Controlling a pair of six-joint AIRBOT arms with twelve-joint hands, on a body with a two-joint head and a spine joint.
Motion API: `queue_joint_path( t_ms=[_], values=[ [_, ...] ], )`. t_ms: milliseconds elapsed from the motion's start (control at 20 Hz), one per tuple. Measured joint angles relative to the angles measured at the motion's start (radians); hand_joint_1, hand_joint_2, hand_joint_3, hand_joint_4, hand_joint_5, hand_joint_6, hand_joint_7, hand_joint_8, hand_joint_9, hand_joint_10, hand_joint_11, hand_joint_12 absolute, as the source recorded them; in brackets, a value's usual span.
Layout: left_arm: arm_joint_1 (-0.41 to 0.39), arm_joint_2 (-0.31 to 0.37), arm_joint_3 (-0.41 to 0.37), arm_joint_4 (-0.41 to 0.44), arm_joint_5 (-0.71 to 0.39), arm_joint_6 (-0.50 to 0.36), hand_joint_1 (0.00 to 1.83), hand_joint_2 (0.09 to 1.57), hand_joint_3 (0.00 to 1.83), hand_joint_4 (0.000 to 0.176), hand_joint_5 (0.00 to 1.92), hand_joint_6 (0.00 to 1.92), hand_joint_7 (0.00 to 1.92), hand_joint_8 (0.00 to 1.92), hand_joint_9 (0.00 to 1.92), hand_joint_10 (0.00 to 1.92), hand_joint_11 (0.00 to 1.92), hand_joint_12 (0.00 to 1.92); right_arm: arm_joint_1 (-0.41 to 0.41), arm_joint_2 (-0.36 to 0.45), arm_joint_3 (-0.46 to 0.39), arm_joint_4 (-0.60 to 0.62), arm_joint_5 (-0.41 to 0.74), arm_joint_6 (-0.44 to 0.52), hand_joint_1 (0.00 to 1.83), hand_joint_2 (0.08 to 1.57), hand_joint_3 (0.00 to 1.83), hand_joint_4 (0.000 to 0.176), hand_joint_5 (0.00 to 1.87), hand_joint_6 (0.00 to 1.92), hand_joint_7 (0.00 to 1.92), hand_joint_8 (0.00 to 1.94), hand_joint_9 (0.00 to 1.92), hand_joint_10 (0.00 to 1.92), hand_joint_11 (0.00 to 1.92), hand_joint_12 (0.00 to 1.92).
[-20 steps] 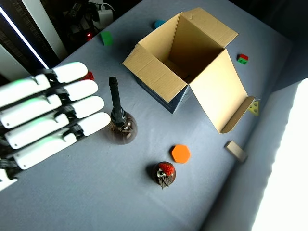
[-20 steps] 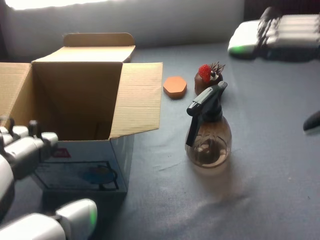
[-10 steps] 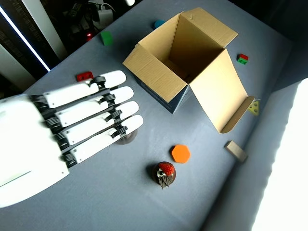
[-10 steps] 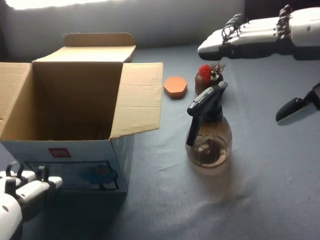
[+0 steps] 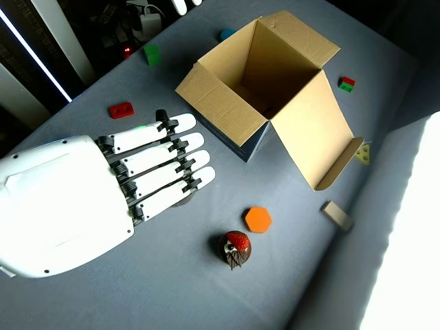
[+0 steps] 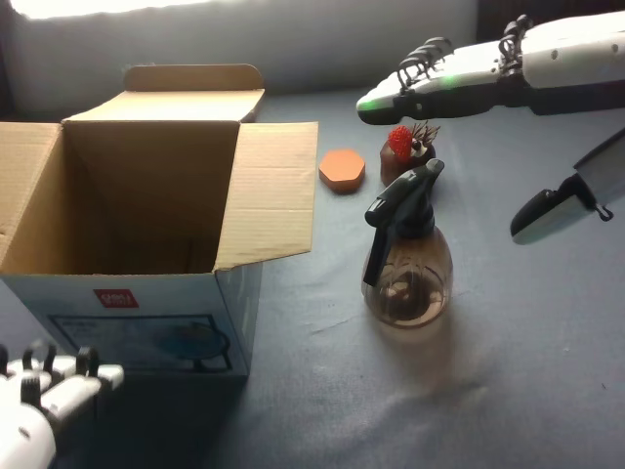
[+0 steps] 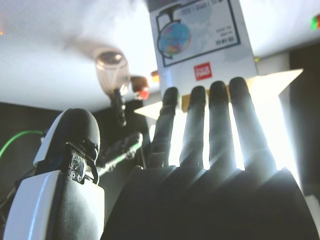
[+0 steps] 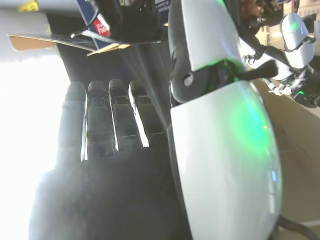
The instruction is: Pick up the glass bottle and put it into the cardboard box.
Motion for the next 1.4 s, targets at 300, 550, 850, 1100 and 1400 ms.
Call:
queue_joint_path(
  t_ms=[300,550,850,1100,1400],
  values=[
    [0.118,-0.001,0.000,0.080,0.081,-0.100,0.09,1.21,0.00,0.000,0.08,0.00,0.06,0.00,0.06,0.00,0.00,0.32,-0.005,-0.050,0.012,-0.031,-0.055,0.021,1.10,0.99,0.00,0.000,0.00,0.00,0.00,0.00,0.00,0.00,0.00,0.00],
    [0.207,-0.016,0.022,0.169,0.173,-0.164,0.08,1.21,0.00,0.000,0.09,0.00,0.07,0.00,0.06,0.00,0.00,0.29,-0.010,-0.065,0.018,-0.108,-0.085,0.075,1.10,0.99,0.01,0.000,0.00,0.00,0.00,0.00,0.00,0.00,0.00,0.00],
    [0.312,-0.053,0.046,0.243,0.244,-0.270,0.07,1.22,0.00,0.000,0.09,0.00,0.07,0.00,0.06,0.00,0.00,0.32,-0.011,-0.080,0.018,-0.149,-0.080,0.101,1.11,0.99,0.01,0.000,0.00,0.00,0.00,0.00,0.00,0.00,0.00,0.00],
    [0.311,-0.101,0.054,0.267,0.218,-0.293,0.07,1.22,0.00,0.000,0.09,0.00,0.07,0.00,0.06,0.00,0.00,0.31,-0.023,-0.085,0.018,-0.152,-0.087,0.108,1.10,0.99,0.01,0.000,0.00,0.00,0.00,0.00,0.00,0.00,0.00,0.00],
    [0.380,-0.134,0.052,0.342,0.185,-0.422,0.06,1.22,0.00,0.000,0.09,0.00,0.07,0.00,0.06,0.00,0.00,0.31,-0.038,-0.085,0.017,-0.170,-0.091,0.111,1.10,0.99,0.01,0.000,0.00,0.00,0.00,0.00,0.00,0.00,0.00,0.00]
  ],
)
